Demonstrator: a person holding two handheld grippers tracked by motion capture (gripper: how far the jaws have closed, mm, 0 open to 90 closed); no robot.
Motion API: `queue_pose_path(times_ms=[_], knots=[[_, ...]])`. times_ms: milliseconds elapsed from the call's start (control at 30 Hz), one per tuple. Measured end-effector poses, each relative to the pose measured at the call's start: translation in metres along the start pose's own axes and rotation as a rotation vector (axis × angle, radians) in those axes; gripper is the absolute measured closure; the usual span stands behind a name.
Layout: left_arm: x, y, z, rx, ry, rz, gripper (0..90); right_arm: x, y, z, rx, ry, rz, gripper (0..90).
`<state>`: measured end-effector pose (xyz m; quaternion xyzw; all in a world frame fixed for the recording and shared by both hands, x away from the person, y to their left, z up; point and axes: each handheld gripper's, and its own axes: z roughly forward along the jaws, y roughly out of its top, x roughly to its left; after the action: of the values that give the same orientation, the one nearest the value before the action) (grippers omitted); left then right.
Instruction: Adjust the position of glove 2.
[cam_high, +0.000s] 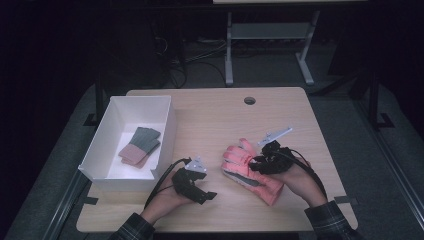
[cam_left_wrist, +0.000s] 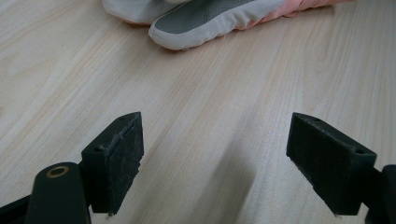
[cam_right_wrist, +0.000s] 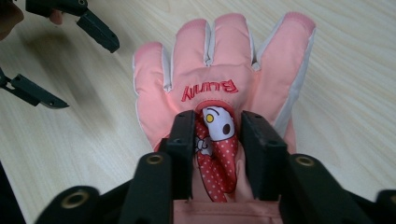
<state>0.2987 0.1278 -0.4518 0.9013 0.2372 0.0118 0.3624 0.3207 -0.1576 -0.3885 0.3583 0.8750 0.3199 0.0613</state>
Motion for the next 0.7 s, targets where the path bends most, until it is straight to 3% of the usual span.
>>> queue_pose_path(times_ms=[333, 700], knots=[[0.000, 0.000, 0.000, 0.001, 0.000, -0.001, 18.4, 0.003, 0.002, -0.005, -0.023, 0.018, 0.001, 55.9], [0.000, 0.000, -0.001, 0.004, -0.001, -0.002, 18.6, 0.006, 0.005, -0.013, -0.059, 0.028, -0.005, 60.6]])
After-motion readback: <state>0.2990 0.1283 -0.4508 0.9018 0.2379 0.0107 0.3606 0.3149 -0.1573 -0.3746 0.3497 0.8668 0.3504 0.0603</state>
